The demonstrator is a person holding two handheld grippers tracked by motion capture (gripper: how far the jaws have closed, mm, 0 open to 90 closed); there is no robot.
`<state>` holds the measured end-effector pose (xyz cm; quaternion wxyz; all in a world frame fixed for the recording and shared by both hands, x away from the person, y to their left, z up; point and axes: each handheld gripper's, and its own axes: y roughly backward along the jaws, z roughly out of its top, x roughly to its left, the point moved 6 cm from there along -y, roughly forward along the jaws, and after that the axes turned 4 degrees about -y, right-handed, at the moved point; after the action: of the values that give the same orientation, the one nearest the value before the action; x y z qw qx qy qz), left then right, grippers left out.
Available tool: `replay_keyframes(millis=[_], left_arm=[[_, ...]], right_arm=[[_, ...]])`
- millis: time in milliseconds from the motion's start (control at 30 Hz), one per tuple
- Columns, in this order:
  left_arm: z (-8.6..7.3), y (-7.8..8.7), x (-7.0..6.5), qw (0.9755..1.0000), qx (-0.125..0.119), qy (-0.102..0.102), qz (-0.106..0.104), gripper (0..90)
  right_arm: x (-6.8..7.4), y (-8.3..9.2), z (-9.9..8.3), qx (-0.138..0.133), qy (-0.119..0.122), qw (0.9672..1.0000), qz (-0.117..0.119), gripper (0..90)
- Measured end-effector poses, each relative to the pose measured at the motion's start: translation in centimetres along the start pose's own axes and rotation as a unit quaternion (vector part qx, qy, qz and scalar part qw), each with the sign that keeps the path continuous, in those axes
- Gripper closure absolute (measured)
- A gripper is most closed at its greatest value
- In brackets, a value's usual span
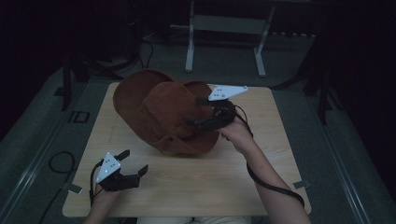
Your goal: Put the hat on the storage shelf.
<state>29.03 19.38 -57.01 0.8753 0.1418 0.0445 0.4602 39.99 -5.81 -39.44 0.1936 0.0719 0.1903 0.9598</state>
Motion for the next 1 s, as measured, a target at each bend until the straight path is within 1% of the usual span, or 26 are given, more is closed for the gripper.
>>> replay_keyframes(millis=[133, 167, 233, 333, 400, 467, 533, 600, 667, 733, 833, 867, 967, 1000], left_arm=[[-0.1, -0.1, 0.0, 1.0, 0.002, 0.0, -0.001, 9.7], [-0.1, -0.1, 0.0, 1.0, 0.002, 0.0, -0.001, 9.8], [-0.2, -0.1, -0.1, 1.0, 0.001, -0.001, -0.001, 9.8], [-0.3, -0.1, 0.0, 1.0, 0.003, -0.002, 0.0, 9.7], [-0.3, -0.1, 0.0, 1.0, 0.001, -0.001, 0.001, 9.7], [-0.4, -0.2, 0.1, 1.0, 0.002, -0.004, 0.001, 9.8], [-0.5, -0.2, 0.2, 0.9999, 0.007, -0.007, 0.003, 9.8], [-0.7, -0.3, 0.2, 1.0, 0.009, -0.004, 0.002, 9.7], [-0.8, -0.3, 0.3, 0.9999, 0.01, -0.006, 0.004, 9.8], [-0.9, -0.3, 0.4, 0.9999, 0.011, -0.003, 0.005, 9.8], [-0.9, -0.4, 0.5, 0.9999, 0.011, -0.003, 0.006, 9.9], [-1.0, -0.4, 0.6, 0.9999, 0.015, -0.003, 0.008, 9.9], [-1.1, -0.4, 0.8, 0.9998, 0.017, 0.0, 0.009, 9.9], [-1.1, -0.4, 0.8, 0.9998, 0.017, 0.001, 0.01, 9.9]], right_arm=[[-0.6, 1.0, -1.5, 0.001, -0.001, 0.9999, -0.013, 13.5], [-0.6, 1.0, -1.5, 0.001, -0.001, 0.9999, -0.013, 13.5], [-1.0, 2.0, -2.7, 0.001, -0.003, 0.9997, -0.026, 13.5], [-1.5, 3.0, -3.8, 0.0, -0.002, 0.9992, -0.04, 13.5], [-1.8, 3.6, -4.5, -0.002, -0.008, 0.9988, -0.047, 13.5], [-2.1, 4.2, -5.2, -0.003, -0.01, 0.9985, -0.054, 13.6], [-2.5, 4.8, -5.9, -0.005, -0.017, 0.9978, -0.063, 13.6], [-2.9, 5.3, -6.7, -0.008, -0.024, 0.9975, -0.066, 13.6], [-3.3, 5.8, -7.7, -0.004, -0.025, 0.9967, -0.078, 13.6], [-3.7, 6.1, -8.7, -0.001, -0.031, 0.9962, -0.081, 13.6], [-4.2, 6.5, -10.4, 0.007, -0.039, 0.9948, -0.094, 13.6], [-4.4, 6.7, -11.0, 0.008, -0.042, 0.9943, -0.097, 13.6], [-4.9, 7.0, -12.5, 0.01, -0.048, 0.9935, -0.102, 13.9], [-5.1, 7.1, -13.0, 0.009, -0.046, 0.9935, -0.104, 14.0]])
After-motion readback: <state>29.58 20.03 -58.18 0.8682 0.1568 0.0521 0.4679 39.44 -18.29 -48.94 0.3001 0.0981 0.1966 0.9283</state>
